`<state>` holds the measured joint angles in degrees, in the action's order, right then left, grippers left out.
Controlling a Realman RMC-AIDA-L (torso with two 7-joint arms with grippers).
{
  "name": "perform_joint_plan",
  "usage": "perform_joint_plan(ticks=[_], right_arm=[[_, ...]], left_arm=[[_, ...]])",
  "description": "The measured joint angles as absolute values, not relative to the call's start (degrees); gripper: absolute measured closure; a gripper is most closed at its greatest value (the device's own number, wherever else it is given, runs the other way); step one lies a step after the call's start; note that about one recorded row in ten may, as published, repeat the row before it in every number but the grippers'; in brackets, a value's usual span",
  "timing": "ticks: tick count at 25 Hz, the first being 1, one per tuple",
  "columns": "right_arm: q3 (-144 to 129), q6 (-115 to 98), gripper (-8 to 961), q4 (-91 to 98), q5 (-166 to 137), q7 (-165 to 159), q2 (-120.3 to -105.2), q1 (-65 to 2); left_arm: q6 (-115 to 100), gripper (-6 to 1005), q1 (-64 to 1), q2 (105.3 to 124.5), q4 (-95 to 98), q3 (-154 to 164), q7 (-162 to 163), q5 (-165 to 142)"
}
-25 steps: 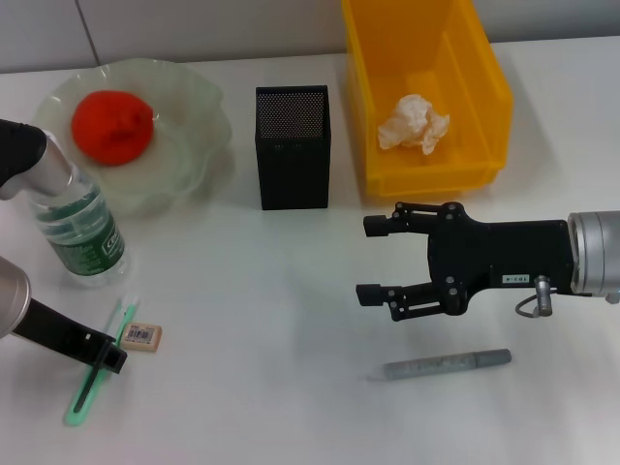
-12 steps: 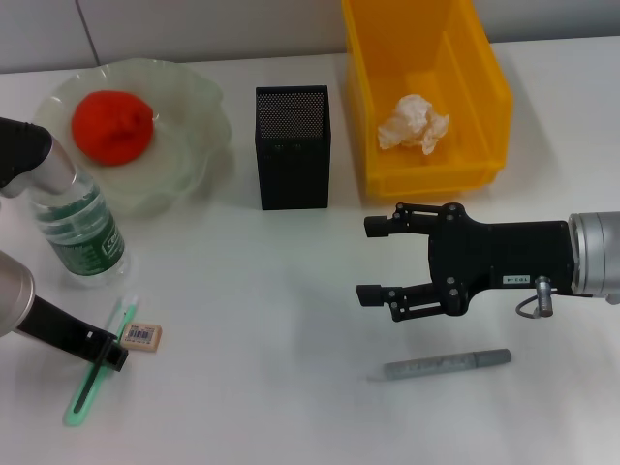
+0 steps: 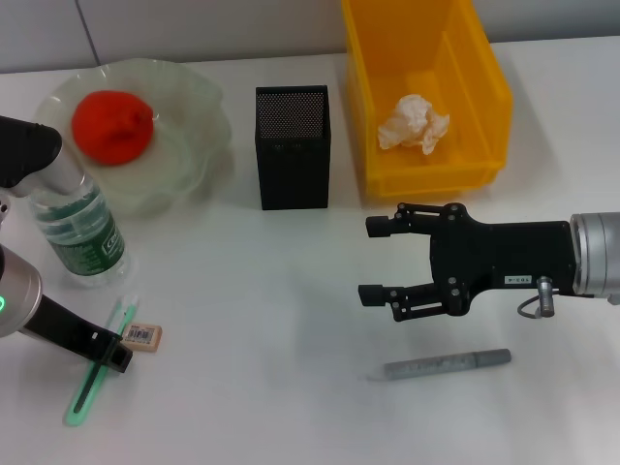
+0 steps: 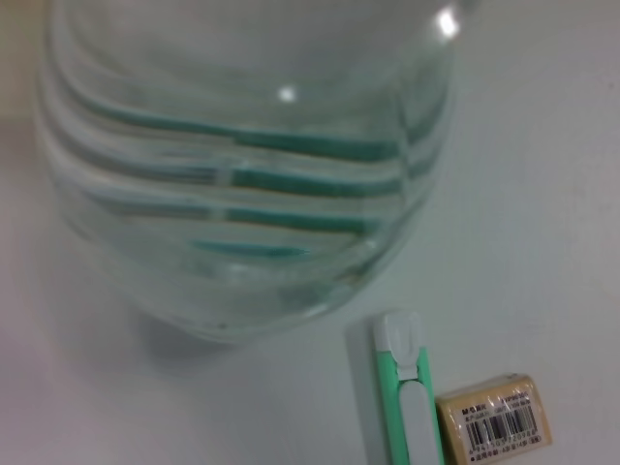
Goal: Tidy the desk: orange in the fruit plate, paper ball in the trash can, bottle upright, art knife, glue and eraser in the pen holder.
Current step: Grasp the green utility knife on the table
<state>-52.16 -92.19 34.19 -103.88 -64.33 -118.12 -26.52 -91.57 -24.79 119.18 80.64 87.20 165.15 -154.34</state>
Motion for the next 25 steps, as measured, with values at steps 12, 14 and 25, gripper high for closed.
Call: perform_joint_plan(ticks=[12,14,25], right_arm=[[-52.12,-92.19,112,34.19,-103.88,-64.33,-118.12,-26.4],[-52.12,-92.19,113,34.19,-103.88,-64.33,-118.1,-26.37],[-52.2,-92.19,113,34.19,-103.88,-64.33,-118.03,-26.37]], left_arm=[[-91.58,632,-24.9,119.18,80.22,87.21,165.15,-154.36],[-91.64,637,-24.97,119.18,80.22,86.84,165.15,-154.19],[-92.19,800,-25.12,119.18,80.03,86.77,165.15,-154.14]])
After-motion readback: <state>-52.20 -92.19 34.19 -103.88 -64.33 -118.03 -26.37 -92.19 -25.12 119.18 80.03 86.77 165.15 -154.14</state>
